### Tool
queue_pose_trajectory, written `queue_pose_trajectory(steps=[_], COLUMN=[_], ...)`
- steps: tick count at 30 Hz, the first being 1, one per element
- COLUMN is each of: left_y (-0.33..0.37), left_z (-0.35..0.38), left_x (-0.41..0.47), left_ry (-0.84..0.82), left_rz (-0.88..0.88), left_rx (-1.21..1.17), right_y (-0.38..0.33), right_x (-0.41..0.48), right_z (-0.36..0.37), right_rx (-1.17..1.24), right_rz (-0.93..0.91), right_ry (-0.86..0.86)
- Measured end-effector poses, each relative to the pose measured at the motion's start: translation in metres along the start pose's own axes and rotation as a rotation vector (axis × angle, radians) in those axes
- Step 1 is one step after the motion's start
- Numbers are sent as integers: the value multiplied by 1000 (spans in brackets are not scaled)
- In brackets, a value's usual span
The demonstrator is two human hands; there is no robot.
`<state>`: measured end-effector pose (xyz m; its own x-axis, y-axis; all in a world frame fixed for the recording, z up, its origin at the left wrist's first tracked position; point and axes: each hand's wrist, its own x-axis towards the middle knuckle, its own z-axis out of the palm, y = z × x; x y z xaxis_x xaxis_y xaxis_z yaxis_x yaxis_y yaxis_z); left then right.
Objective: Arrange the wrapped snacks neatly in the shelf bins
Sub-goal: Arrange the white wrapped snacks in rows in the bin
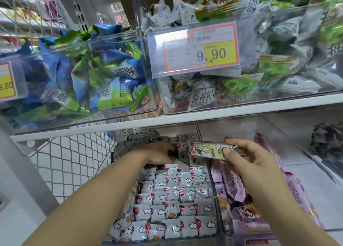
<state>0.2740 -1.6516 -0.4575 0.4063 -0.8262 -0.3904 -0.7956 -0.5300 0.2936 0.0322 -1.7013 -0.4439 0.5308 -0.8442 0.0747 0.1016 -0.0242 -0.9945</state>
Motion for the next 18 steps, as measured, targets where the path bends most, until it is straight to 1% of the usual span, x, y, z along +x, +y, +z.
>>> queue_pose_trajectory(steps=[7, 11, 16, 18], left_y=[-1, -2, 1, 0], left_z=[-2, -5, -14, -20], left_x=[-4, -8, -22, -29], left_ry=[69, 128, 209, 272], left_rz=[34, 96, 161, 188], left_rx=[-26, -58, -207, -207], right_y=[-1, -2, -2, -1], right_x=[-1, 0, 0, 1], right_z=[-2, -1, 0, 0], right_rx=[-2, -10, -33, -32], right_rz=[-7, -3, -14, -31], right_ry=[0, -2, 11, 22])
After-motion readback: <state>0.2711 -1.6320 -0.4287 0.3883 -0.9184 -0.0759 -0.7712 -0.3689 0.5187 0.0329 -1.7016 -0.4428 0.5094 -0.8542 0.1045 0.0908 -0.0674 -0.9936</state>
